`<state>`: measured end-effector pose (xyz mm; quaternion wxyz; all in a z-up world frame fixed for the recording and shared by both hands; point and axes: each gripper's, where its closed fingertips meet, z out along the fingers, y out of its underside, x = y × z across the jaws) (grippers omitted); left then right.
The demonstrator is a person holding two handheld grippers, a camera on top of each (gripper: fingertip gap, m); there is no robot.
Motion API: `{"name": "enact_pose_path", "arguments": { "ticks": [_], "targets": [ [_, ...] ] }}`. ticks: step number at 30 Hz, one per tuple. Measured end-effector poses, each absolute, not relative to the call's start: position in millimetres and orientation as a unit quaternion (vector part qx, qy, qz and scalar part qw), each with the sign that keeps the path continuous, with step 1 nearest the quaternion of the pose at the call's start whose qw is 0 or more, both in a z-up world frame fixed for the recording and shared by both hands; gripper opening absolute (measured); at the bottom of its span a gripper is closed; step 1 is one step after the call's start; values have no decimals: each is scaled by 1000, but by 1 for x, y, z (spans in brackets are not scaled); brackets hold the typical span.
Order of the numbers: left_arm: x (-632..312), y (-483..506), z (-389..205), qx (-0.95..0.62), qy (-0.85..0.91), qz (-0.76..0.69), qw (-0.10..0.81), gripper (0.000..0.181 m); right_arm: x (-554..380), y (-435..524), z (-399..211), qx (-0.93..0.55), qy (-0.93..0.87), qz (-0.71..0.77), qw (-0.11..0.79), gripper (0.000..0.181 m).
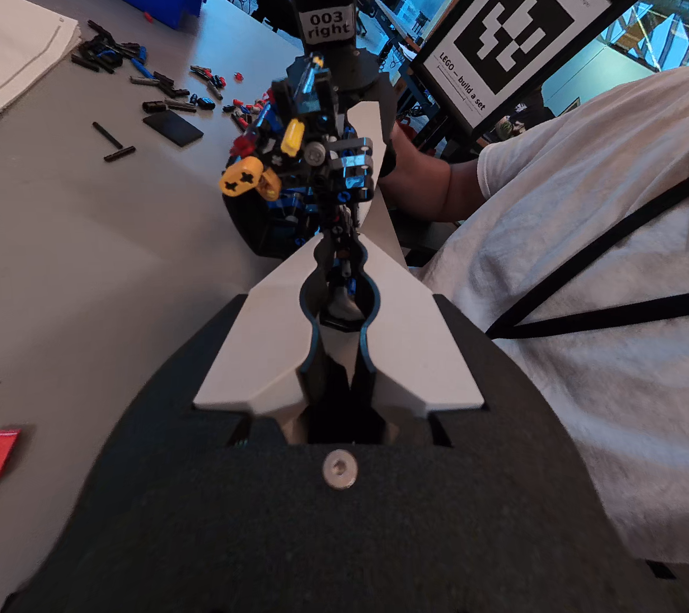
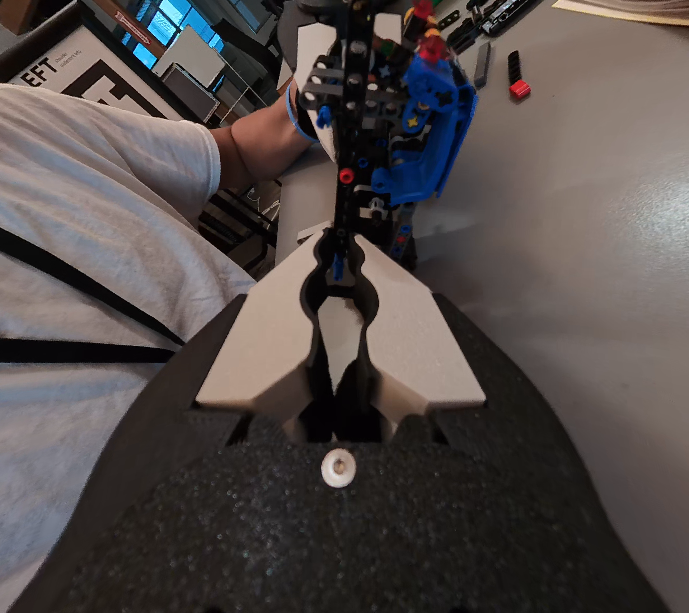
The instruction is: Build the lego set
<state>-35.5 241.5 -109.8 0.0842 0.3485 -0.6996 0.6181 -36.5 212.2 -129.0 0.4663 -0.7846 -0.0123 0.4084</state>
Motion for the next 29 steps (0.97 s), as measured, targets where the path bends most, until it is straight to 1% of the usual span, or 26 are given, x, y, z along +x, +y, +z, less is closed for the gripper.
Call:
{"name": "enact_pose_path", "arguments": {
  "ticks": [9, 16, 29],
  "targets": [
    [-29, 249, -115, 373, -682, 620, 106, 7, -36, 221, -131, -769, 48, 456, 446, 7],
    [-32, 248, -117, 381, -663, 628, 148, 6, -40, 220, -132, -774, 29, 439, 454, 7],
    [-26, 247, -117, 375, -660, 641, 112, 7, -31, 220, -132, -773, 44, 427, 468, 7]
  ]
}}
